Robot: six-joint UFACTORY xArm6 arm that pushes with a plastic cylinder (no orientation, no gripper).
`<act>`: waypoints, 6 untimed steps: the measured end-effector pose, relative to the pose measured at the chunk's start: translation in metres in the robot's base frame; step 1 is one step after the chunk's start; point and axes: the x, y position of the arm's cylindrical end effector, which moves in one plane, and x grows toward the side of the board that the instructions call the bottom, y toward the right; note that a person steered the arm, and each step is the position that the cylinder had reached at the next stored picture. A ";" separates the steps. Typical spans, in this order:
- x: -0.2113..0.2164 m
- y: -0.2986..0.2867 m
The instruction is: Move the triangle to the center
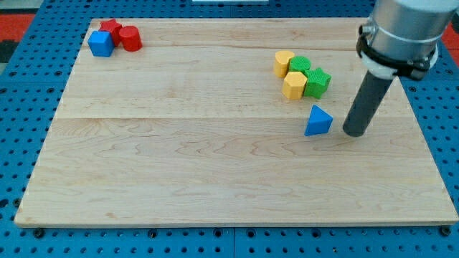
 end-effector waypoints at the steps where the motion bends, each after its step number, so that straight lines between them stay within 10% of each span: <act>1: -0.009 -0.034; 6: 0.023 -0.203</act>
